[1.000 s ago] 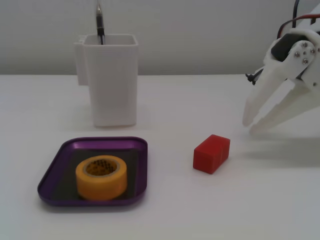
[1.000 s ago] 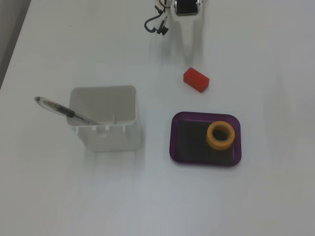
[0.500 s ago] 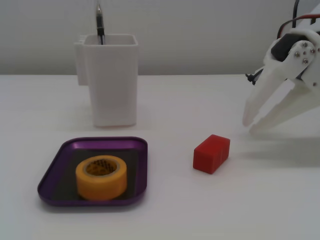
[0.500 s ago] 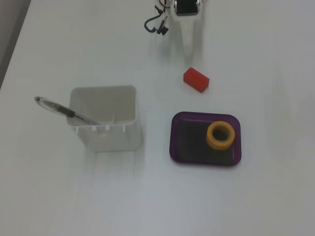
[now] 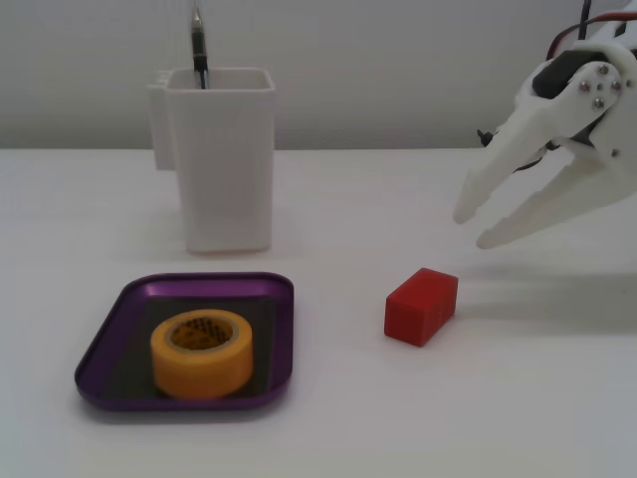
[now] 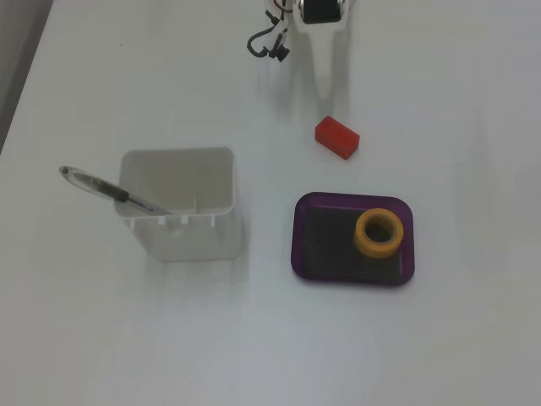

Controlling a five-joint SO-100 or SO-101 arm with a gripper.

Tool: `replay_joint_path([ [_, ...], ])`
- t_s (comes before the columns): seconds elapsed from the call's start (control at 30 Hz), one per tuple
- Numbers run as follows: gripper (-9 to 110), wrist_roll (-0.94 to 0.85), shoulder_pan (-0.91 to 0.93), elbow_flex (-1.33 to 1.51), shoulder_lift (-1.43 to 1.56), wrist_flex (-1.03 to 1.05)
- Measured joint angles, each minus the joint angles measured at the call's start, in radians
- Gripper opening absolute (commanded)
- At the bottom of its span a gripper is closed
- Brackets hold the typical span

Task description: Pick up the red cube and place it in the box.

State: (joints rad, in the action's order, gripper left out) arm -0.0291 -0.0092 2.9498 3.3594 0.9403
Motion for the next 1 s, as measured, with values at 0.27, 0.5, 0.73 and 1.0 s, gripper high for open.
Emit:
replay_joint_path([
  [0.27,6,0.008,0.006,-0.121,-0.155,-0.006],
  [0.5,14,0.146,-0.006,-0.442,-0.635,0.006],
  [0.73,21,0.391,-0.048,-0.798,-1.106,0.101],
  [1.0,21,0.446,-0.101,-1.000,-1.416,0.155],
])
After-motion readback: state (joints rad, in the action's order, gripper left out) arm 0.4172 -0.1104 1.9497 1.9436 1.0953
